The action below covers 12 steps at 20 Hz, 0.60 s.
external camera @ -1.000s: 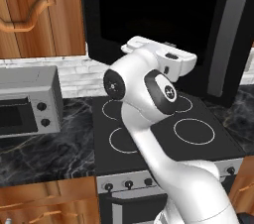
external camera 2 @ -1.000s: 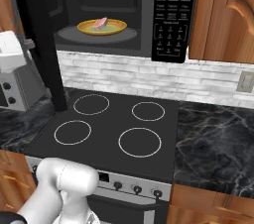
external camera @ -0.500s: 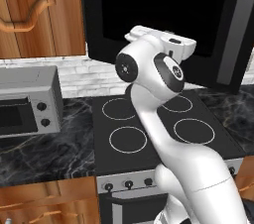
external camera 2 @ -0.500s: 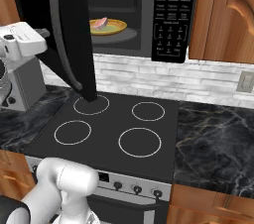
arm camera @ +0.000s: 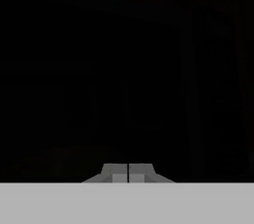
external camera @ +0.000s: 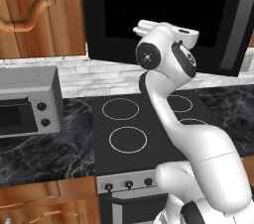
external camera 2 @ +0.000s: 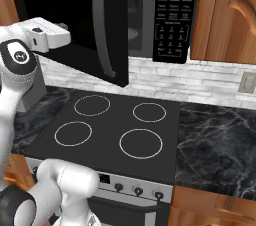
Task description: Transport the steak from the fridge to the microwave and turn on the microwave.
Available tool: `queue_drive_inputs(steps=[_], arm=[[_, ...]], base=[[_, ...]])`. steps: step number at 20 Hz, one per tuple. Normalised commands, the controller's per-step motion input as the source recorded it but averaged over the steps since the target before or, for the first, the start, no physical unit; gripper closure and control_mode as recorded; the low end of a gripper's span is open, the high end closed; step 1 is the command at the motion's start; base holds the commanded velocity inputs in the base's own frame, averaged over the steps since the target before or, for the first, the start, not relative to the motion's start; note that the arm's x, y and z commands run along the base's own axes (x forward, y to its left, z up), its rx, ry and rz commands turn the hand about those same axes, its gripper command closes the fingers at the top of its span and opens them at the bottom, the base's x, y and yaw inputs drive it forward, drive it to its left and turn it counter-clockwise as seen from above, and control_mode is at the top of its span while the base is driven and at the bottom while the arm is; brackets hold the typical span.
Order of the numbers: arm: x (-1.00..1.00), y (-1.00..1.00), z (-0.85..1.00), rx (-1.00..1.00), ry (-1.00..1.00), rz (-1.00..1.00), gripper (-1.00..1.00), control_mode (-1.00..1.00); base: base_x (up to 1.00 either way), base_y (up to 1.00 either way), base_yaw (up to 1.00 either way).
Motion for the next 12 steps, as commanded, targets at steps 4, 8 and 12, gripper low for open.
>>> queue_drive_inputs(steps=[4,8,12], arm=[[0.56,-0.26,0.00,0.00,0.00,0.25,1.00,-1.00],[0.42,-0.18,0.07,0.00,0.02,0.20,1.00,-1.00],[0.29,-0.07,0.18,0.00,0.06,0.13,1.00,-1.00]], base=[[0.00,0.00,0.00],[0.00,0.00,0.00],[0.00,0.00,0.00]])
